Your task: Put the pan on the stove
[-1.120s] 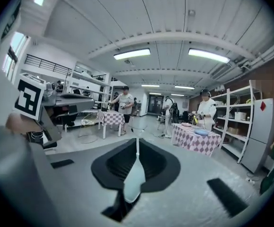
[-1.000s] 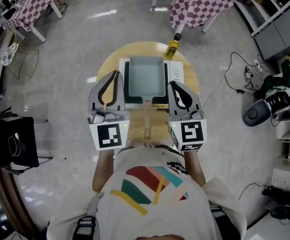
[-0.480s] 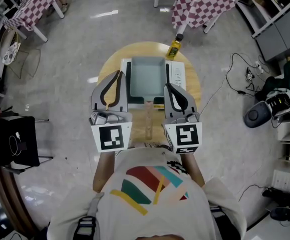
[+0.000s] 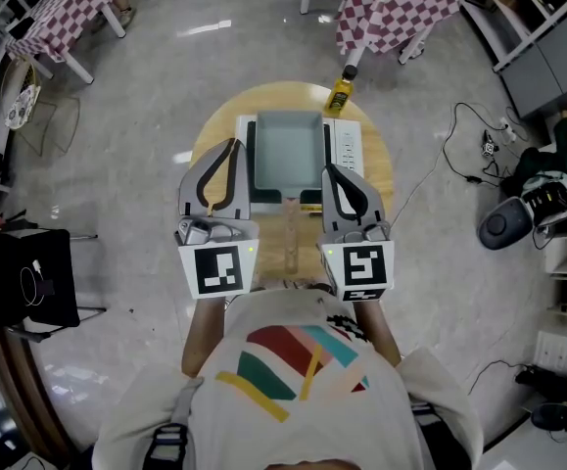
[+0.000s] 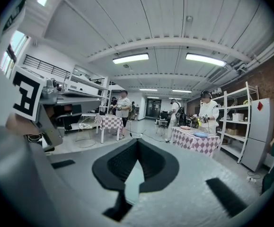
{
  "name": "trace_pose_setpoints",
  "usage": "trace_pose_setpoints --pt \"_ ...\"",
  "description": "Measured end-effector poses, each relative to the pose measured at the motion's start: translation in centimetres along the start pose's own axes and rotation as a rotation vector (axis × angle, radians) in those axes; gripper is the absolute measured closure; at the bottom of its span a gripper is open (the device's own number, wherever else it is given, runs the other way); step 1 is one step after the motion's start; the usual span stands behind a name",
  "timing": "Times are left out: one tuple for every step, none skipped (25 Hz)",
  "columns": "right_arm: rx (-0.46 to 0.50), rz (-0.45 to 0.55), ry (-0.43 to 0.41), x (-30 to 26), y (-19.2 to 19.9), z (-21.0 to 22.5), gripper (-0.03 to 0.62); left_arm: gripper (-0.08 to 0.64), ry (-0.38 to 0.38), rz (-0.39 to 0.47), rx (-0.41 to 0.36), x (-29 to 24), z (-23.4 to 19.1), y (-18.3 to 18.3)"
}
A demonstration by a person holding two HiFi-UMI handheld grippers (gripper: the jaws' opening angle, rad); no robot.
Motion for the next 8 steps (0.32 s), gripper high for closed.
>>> trace_pose_setpoints --pt "-0.008 -0.002 -0.001 0.04 0.13 0.05 0.592 0.552 0.0 0.0 0.001 0.02 0.04 0.01" --pt "-0.015 -0.005 -0.004 0.06 0.26 0.07 0.592 0.552 -0.001 -0.001 0.001 0.02 0.05 0.03" --pt "-0.018 -0.007 -0.007 0.06 0.35 0.08 0.592 0.552 -0.002 -0.001 0.001 0.01 0.03 0.03" --pt "-0.019 -0.009 -0.01 0.05 0.41 0.08 0.592 0.552 -0.003 -0.001 0.0 -0.02 0.0 0.01" --pt "-0.019 -0.012 -0.012 0.02 0.47 0.1 0.594 0.552 -0.004 0.0 0.0 -0.07 -0.03 -0.01" --pt "-0.019 -0.015 -0.014 0.0 0.53 0.12 0.592 0.552 -0.005 0.0 -0.001 -0.12 -0.04 -0.04" --pt "-0.019 -0.018 -0.015 -0.01 0.6 0.14 0.594 0.552 -0.006 -0.001 -0.002 -0.18 -0.05 -0.05" --pt "-0.019 -0.022 -0.017 -0.03 0.68 0.16 0.594 0.552 -0.006 -0.001 -0.003 -0.23 -0.04 -0.06"
Point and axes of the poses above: the fingertips, and each gripper's own axes: x backward along the fingers, z to its right, y out of its underside, the point moved 2 cm from there along x, backward along the fingers, and after that the axes turned 4 degrees about y, right-handed, at the moved point
